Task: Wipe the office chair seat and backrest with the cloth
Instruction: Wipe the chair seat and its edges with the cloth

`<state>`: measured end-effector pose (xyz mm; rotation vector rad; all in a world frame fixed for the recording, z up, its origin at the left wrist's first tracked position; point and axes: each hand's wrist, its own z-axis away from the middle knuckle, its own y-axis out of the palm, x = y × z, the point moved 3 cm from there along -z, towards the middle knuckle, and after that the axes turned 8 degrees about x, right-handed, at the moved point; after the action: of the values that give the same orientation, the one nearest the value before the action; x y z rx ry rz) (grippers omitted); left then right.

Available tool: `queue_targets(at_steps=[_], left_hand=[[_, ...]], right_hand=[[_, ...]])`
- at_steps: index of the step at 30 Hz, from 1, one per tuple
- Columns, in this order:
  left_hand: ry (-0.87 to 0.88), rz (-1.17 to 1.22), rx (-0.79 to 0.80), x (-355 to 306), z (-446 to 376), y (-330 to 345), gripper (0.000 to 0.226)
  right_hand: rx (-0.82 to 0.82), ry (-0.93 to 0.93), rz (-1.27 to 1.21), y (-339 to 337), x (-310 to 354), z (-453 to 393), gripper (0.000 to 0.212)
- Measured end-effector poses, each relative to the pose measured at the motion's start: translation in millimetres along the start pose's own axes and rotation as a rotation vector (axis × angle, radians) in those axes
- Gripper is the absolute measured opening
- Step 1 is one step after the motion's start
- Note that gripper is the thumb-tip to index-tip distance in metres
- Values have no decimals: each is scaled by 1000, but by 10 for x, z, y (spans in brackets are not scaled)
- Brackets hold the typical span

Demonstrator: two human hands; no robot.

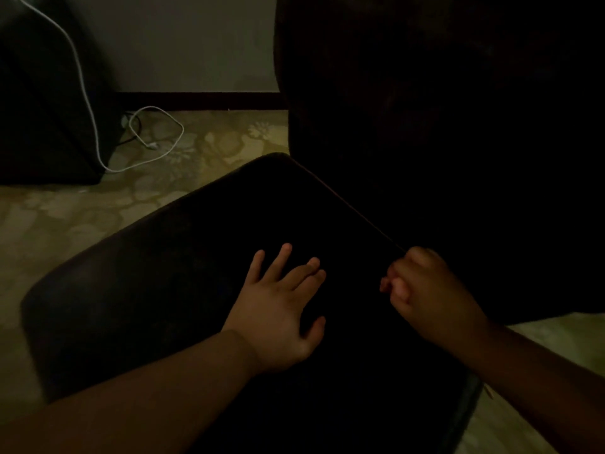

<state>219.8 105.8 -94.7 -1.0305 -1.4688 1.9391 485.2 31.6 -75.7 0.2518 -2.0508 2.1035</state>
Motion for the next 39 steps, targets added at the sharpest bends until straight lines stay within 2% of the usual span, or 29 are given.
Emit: queue_targets(at_steps=[4, 7, 10, 11, 13, 15, 16, 18, 20, 23, 25, 28, 31, 32, 34, 39], left_hand=[[-10, 3, 22, -7, -17, -50, 77], [-13, 73, 37, 3, -18, -117, 76], [12, 139, 48, 141, -60, -296, 73], [-37, 109, -8, 300, -100, -400, 75], [-274, -4, -149, 855, -171, -656, 81], [-521, -80, -110, 1487, -193, -791, 88], [-581, -64, -57, 1714, -192, -779, 91], [-561, 2, -27, 1903, -198, -686, 94], [-508, 0, -79, 1903, -210, -603, 89], [-488, 29, -116, 1900, -192, -610, 88], [-490, 44, -118, 1909, -165, -618, 89], [-504, 19, -118, 1860, -161, -597, 91], [-521, 1, -102, 1825, -215, -608, 92], [-524, -2, -99, 1826, -229, -608, 92], [-522, -12, -99, 1815, -241, -605, 92], [-537, 25, -106, 1805, -169, -608, 91]], right_hand=[[-105, 44, -20, 51, 402, -772, 6], [-144, 87, -142, 2, 530, -1133, 16], [-94, 58, -192, -35, 426, -961, 20], [-76, 49, -180, -34, 380, -838, 17], [-56, 60, -152, -26, 320, -657, 17], [-62, 64, -87, -12, 326, -706, 14], [-64, 53, -52, 1, 362, -817, 13], [-79, 30, -25, 48, 522, -1154, 16], [-134, 37, -54, 90, 733, -1562, 22], [-164, 82, -86, 130, 985, -2033, 13], [-159, 91, -133, 119, 993, -2051, 16], [-120, 100, -155, 54, 852, -1702, 33], [-109, 128, -126, 30, 770, -1503, 24], [-103, 142, -97, 39, 794, -1578, 29], [-100, 160, -68, 57, 917, -1837, 34], [-137, 130, -84, 136, 1359, -2780, 16]])
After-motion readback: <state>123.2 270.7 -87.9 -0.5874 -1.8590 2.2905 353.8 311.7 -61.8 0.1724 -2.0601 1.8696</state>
